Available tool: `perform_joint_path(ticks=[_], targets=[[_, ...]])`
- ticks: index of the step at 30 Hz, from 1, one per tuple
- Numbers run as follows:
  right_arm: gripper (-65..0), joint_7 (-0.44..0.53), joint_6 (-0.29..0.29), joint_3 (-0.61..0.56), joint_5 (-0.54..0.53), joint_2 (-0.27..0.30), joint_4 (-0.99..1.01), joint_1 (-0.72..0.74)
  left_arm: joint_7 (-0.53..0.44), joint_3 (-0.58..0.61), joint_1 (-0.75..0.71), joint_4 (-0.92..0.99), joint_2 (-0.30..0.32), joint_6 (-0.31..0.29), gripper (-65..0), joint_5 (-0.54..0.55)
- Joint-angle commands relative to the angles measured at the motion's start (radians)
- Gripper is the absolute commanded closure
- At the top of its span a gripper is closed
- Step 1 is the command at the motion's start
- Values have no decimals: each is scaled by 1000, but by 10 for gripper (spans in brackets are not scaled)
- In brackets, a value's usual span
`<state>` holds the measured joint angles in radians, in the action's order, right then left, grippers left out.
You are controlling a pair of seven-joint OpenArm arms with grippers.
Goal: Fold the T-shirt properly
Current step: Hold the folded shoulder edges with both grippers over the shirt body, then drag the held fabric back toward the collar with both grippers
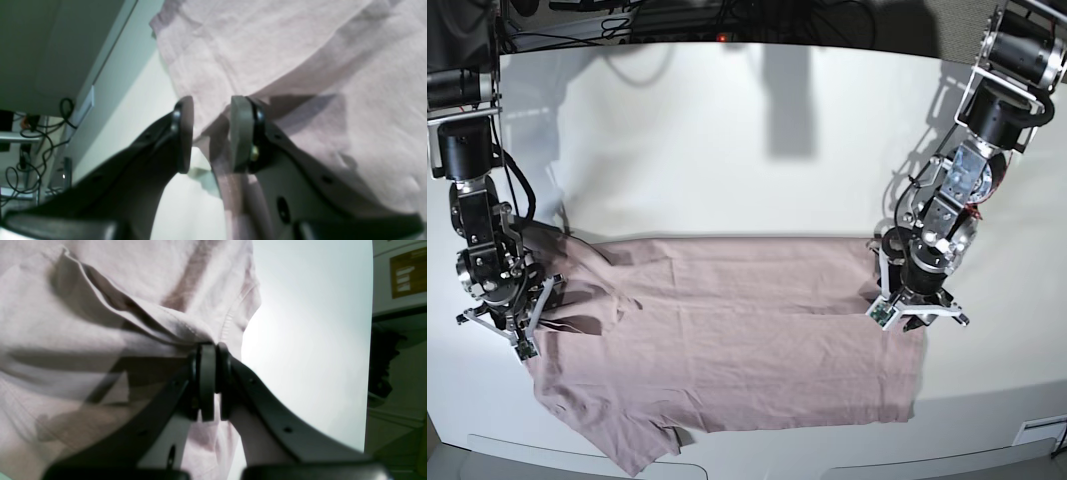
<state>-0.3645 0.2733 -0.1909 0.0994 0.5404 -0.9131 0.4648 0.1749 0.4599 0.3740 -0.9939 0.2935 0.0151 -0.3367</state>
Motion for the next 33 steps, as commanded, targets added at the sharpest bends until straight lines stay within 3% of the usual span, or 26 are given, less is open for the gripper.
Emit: perform_joint_path(ticks=[1, 7, 11, 14, 26, 28, 31, 33], targets=[[0, 18, -11, 6, 2, 16, -16, 31, -11, -6, 31, -13, 6, 13, -187, 6], [0, 85, -11, 6, 3, 17, -16, 32, 0, -6, 31, -13, 6, 12, -187, 5], [-224, 183, -11, 6, 31, 16, -15, 34, 22, -6, 30, -14, 6, 12, -187, 5], [-296, 247, -12, 6, 93, 16, -12, 39, 34, -6, 30, -14, 6, 12, -187, 5], [-299, 298, -13, 6, 105, 16, -12, 92, 34, -6, 30, -14, 6, 12, -187, 6], [-300, 296, -11, 6, 55, 16, -12, 111, 34, -6, 30, -14, 6, 12, -187, 6], [-299, 165, 13, 6, -88, 17, -12, 136, 41, -6, 30, -13, 6, 12, -187, 6], [-299, 90, 64, 7, -138, 17, -14, 139, 46, -6, 27, -14, 6, 12, -187, 5]])
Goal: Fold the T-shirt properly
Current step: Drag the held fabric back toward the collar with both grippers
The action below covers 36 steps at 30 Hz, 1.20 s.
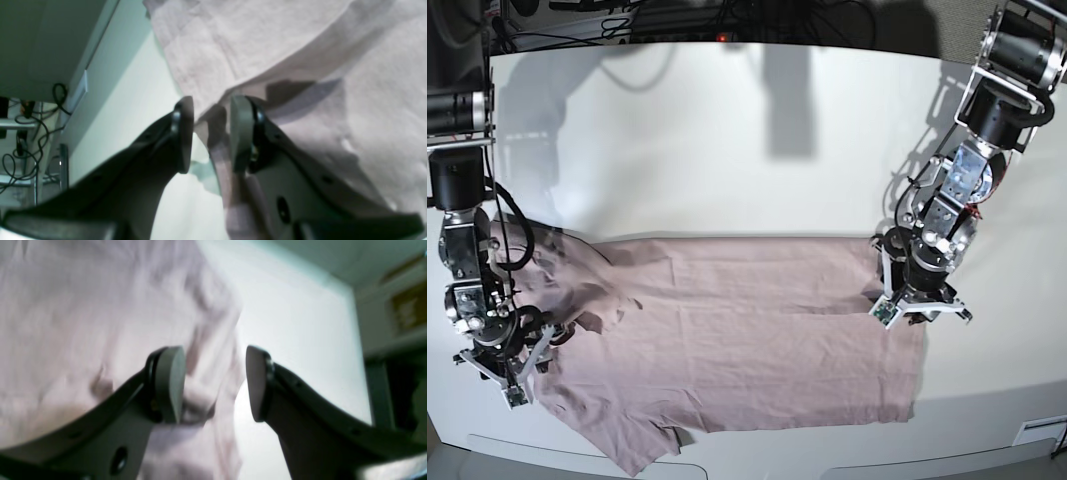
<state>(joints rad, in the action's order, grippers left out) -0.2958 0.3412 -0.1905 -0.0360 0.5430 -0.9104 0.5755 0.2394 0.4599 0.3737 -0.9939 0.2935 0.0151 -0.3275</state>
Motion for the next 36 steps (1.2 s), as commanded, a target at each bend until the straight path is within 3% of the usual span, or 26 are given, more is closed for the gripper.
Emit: perform_joint_path(ticks=[1, 3, 8, 18, 21, 25, 32, 36], targets=[[-299, 3, 27, 7, -15, 14, -17, 24, -20, -6, 26, -14, 6, 12, -187, -3], [-299, -23, 50, 7, -33, 14, -17, 8, -24, -6, 25, -14, 6, 12, -187, -1], [-299, -25, 32, 7, -32, 13, 5, -47, -24, -6, 26, -14, 5, 12, -187, 26], [-297, 130, 32, 7, 53, -43, 346, 88, 3, -6, 25, -14, 6, 12, -187, 30], [-297, 146, 24, 7, 63, -58, 350, 119, 9, -6, 25, -14, 6, 12, -187, 80], [-297, 143, -43, 7, 90, -63, 350, 140, 50, -6, 26, -14, 6, 12, -187, 145], [-297, 105, -31, 7, 81, -52, 316, 111, 90, -6, 25, -76, 6, 16, -187, 391], [-297, 61, -28, 8, 22, -38, 224, 57, 106, -6, 24, -141, 6, 16, -187, 411]])
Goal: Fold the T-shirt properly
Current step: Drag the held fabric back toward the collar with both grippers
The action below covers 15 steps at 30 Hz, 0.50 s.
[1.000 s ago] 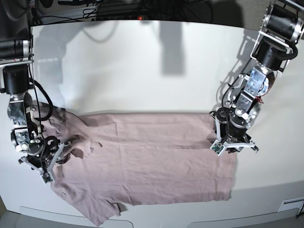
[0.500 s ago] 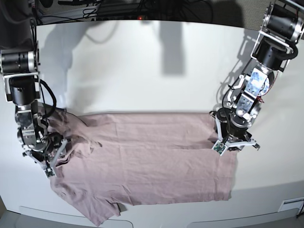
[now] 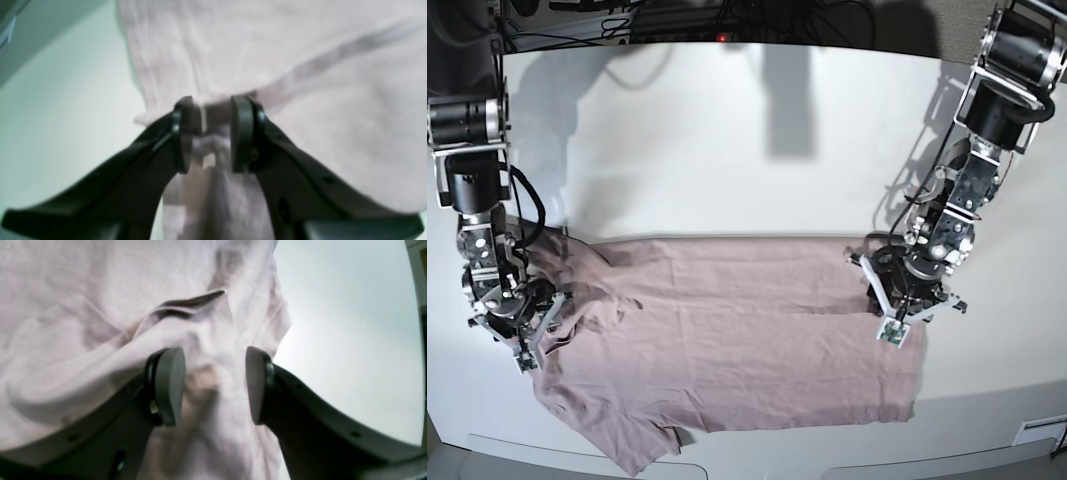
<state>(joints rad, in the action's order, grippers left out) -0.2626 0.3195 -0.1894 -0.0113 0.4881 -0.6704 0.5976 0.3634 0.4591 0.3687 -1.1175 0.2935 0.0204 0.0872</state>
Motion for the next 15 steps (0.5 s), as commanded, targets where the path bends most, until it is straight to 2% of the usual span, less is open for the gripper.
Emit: perform_joint_path(ticks=[1, 7, 11, 13, 15], targets=[[-297, 13, -2, 7, -26, 22, -46, 19, -1, -6, 29, -29, 5, 10, -187, 11], [-297, -45, 2, 7, -53, 36, -181, -86, 33, -21, -9, -53, -3, 10, -187, 100], [-297, -48, 2, 29, -62, 38, -181, -138, 14, -88, -81, -55, -43, 10, -187, 109], [-297, -36, 8, 77, -138, 38, -181, -160, -8, -148, -113, -55, -75, 9, -187, 122], [-297, -31, 64, 159, -211, 32, -181, -175, -29, -213, -137, -55, -106, 6, -187, 150]])
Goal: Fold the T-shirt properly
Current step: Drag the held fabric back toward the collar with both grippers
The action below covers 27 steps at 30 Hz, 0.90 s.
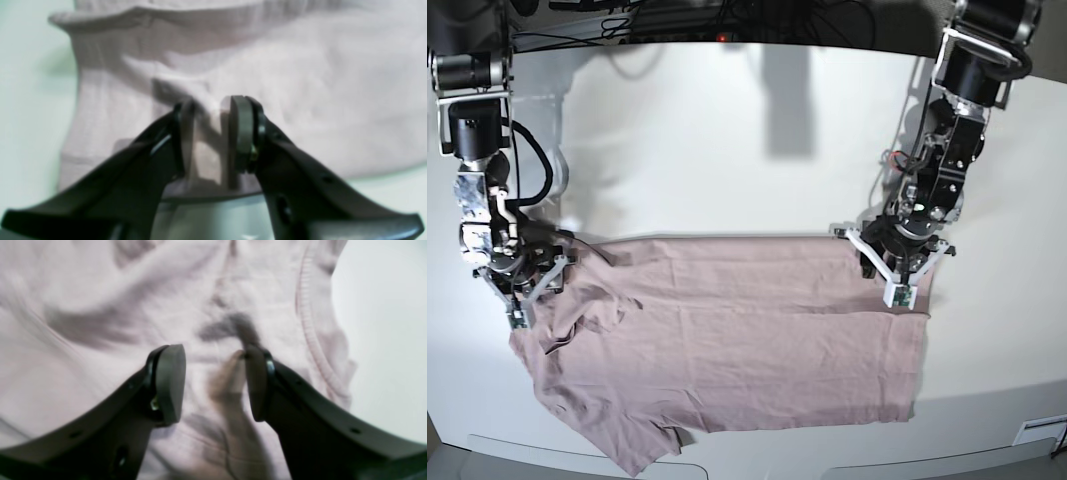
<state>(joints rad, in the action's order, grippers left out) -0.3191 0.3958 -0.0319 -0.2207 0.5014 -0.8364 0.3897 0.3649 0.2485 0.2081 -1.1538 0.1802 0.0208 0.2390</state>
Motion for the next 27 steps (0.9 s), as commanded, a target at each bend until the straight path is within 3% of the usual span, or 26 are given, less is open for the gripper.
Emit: perform_joint_path(ticks=[1, 3, 8, 16, 20, 27], targets=[[-297, 26, 29, 50, -13, 13, -15, 28, -34, -32, 17, -19, -6, 5, -187, 2], [-297, 24, 82, 143, -15, 3, -15, 21, -37, -76, 9, -19, -26, 2, -187, 2], [-297, 22, 116, 261, 57, 0, -14, 5, -68, -93, 8, -19, -31, -48, -187, -2], [-297, 76, 116, 234, 87, -17, -14, -74, -97, -92, 8, -17, -31, -78, -187, -30], [-297, 71, 116, 232, 99, -43, -14, -83, -97, -92, 8, -14, -30, -77, -187, -82], [-297, 43, 117, 232, 98, -50, -14, -88, -104, -92, 8, 83, -31, -78, -187, -81]])
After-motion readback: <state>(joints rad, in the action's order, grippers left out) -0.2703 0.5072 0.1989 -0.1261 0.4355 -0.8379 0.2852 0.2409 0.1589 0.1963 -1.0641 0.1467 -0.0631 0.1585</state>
